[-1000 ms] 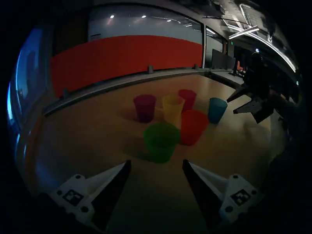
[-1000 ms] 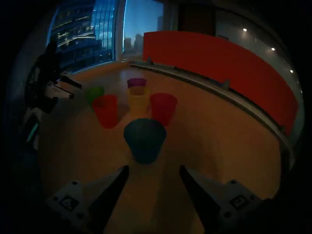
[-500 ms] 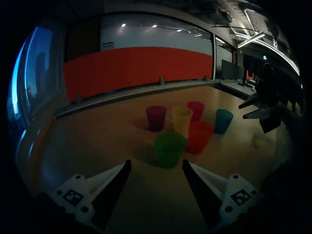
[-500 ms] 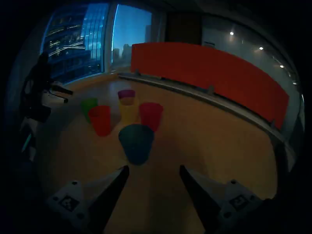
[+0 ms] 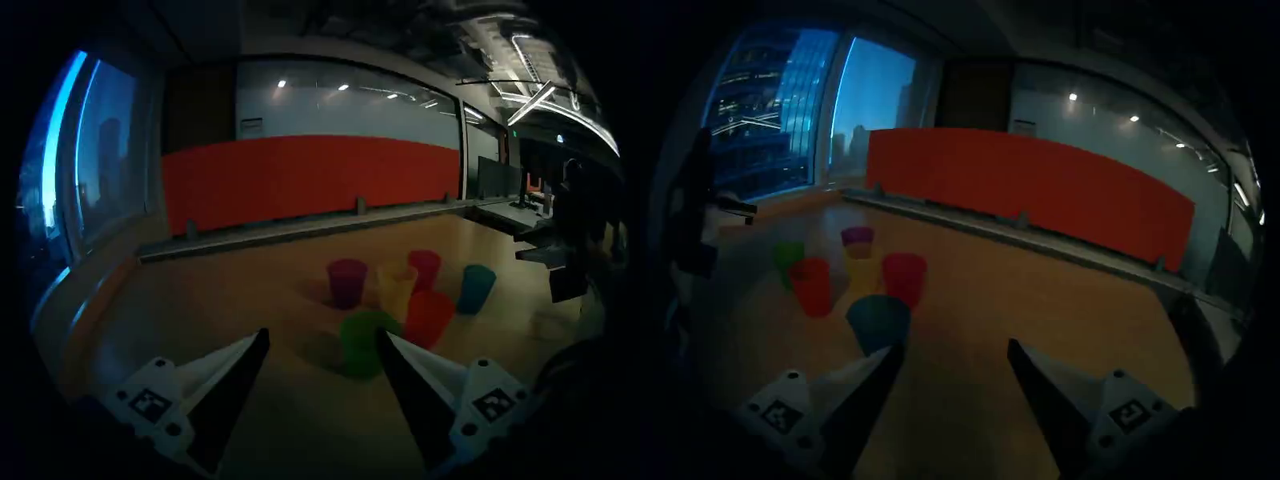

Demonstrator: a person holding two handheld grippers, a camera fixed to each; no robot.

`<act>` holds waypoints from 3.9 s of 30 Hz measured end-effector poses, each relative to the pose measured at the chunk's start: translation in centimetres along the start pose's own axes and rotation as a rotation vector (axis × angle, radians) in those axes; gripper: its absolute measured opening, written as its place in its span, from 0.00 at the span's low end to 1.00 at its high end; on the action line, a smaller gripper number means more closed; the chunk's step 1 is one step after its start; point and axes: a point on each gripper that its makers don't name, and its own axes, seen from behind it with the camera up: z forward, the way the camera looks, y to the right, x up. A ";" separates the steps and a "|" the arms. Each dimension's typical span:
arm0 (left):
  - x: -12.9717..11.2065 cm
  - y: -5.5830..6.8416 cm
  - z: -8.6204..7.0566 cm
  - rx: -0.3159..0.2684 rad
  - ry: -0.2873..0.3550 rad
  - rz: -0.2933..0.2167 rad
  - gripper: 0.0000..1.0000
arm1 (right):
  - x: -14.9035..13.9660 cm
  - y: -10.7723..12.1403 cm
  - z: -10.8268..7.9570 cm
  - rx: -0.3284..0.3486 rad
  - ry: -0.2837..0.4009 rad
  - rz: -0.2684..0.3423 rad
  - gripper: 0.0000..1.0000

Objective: Pour water

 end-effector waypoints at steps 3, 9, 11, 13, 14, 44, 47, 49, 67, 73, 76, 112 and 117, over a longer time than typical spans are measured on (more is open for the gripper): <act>0.6 -0.3 -0.1 0.019 0.029 -0.011 0.98 | 0.9 0.6 0.0 -0.045 0.037 0.011 1.00; 2.3 -1.2 -0.3 0.069 0.100 -0.026 0.98 | 2.9 1.8 0.1 -0.116 0.110 0.030 1.00; 2.8 -1.5 -0.4 0.086 0.123 -0.026 0.98 | 3.7 2.0 0.1 -0.137 0.134 0.037 1.00; 3.4 -1.7 -0.5 0.102 0.147 -0.027 0.98 | 4.4 2.2 0.1 -0.156 0.159 0.045 1.00; 3.7 -1.8 -0.6 0.109 0.158 -0.029 0.98 | 4.8 2.3 0.0 -0.163 0.171 0.050 1.00; 9.3 -2.7 -1.3 0.263 0.344 -0.019 0.98 | 9.6 5.3 -2.5 -0.380 0.370 0.108 1.00; 9.5 -2.7 -1.4 0.273 0.350 -0.006 0.98 | 9.6 5.5 -2.7 -0.389 0.374 0.118 1.00; 9.6 -2.7 -1.4 0.278 0.351 0.002 0.98 | 9.5 5.6 -2.9 -0.394 0.377 0.128 1.00; 9.1 -3.8 -0.6 0.342 0.357 -0.003 0.98 | 9.7 6.1 -3.8 -0.415 0.389 0.194 1.00; 8.4 -4.2 -0.3 0.350 0.368 -0.036 0.97 | 9.8 6.1 -4.0 -0.420 0.383 0.194 1.00; 7.5 -4.2 0.0 0.349 0.365 -0.051 0.97 | 9.7 6.1 -4.1 -0.429 0.377 0.186 1.00; 0.6 -4.3 4.0 0.343 0.331 -0.089 0.98 | 9.1 4.7 -2.9 -0.426 0.327 0.156 1.00; 0.4 -4.3 4.2 0.339 0.330 -0.090 0.98 | 9.1 4.7 -3.1 -0.426 0.329 0.157 1.00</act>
